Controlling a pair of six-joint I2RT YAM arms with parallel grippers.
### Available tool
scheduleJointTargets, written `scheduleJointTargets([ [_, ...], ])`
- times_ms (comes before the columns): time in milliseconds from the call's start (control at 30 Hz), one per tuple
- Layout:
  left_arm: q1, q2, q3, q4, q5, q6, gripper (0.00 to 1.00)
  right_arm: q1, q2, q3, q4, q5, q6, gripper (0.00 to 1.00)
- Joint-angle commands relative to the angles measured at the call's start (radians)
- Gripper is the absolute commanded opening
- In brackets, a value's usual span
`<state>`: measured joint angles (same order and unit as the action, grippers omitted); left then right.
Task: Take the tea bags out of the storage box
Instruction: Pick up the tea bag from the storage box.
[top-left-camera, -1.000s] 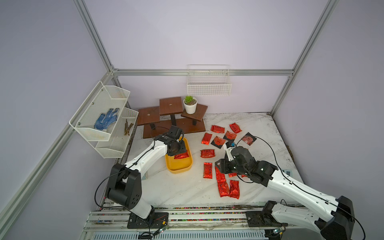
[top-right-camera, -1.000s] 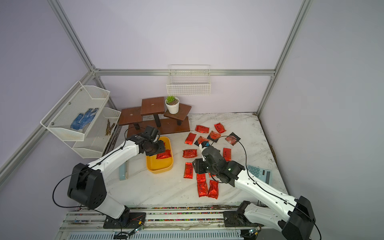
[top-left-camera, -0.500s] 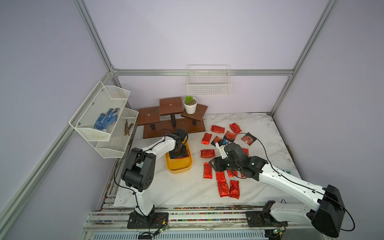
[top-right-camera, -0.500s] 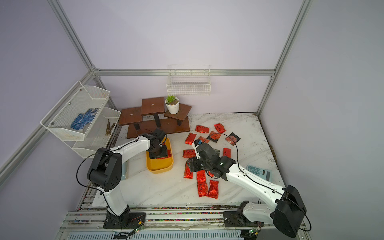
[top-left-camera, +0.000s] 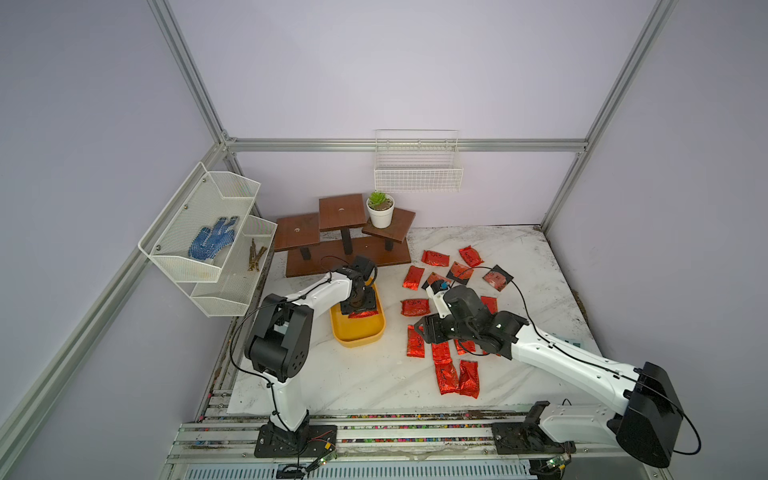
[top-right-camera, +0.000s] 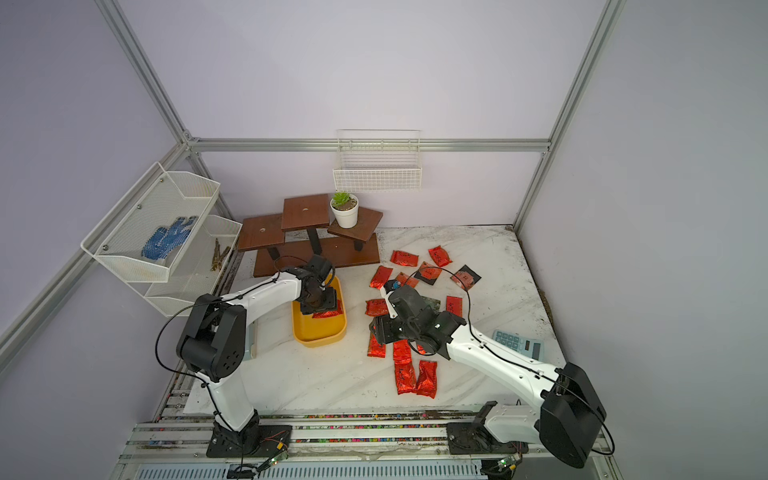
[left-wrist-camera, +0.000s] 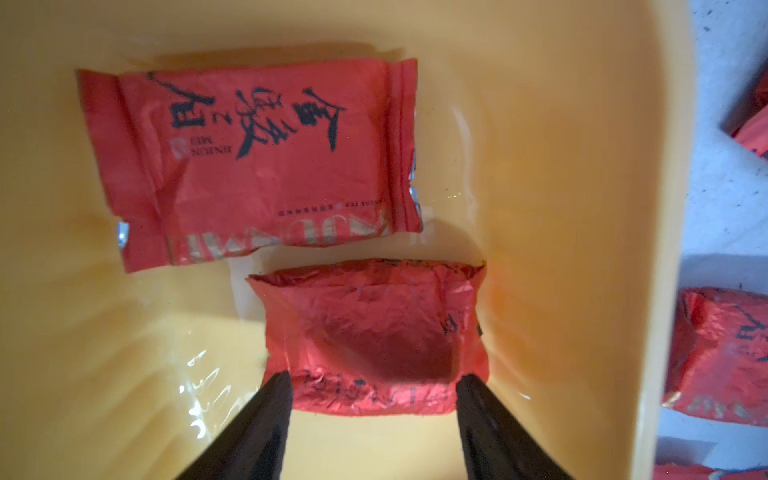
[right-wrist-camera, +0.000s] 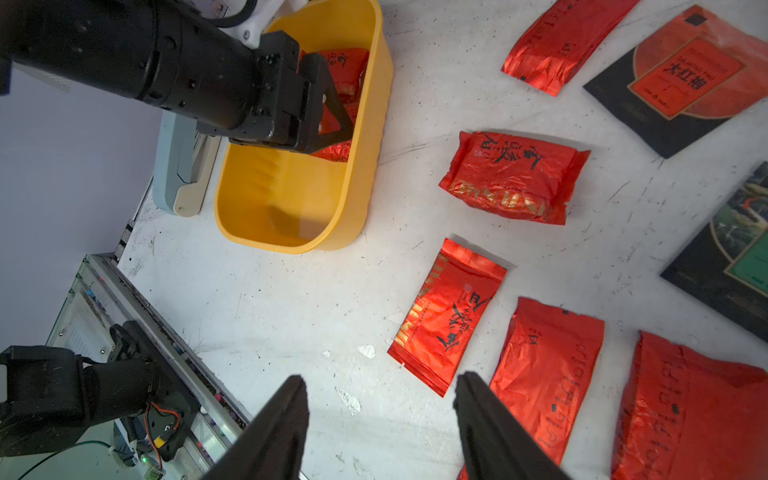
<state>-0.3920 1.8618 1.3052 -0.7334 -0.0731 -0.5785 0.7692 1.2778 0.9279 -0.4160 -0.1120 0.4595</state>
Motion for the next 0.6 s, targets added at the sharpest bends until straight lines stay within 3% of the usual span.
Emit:
scheduleJointTargets([
  [0, 0.006, 0.026, 0.031, 0.033, 0.005, 0.019, 0.67, -0.001, 0.009, -0.004, 0.026, -0.010, 0.001, 0.62],
  [300, 0.001, 0.076, 0.025, 0.051, 0.001, 0.015, 0.65, -0.002, 0.029, 0.003, 0.034, -0.023, 0.001, 0.62],
  [567, 0.002, 0.040, -0.022, 0.056, -0.019, 0.011, 0.46, -0.004, 0.038, 0.004, 0.036, -0.020, -0.004, 0.62],
])
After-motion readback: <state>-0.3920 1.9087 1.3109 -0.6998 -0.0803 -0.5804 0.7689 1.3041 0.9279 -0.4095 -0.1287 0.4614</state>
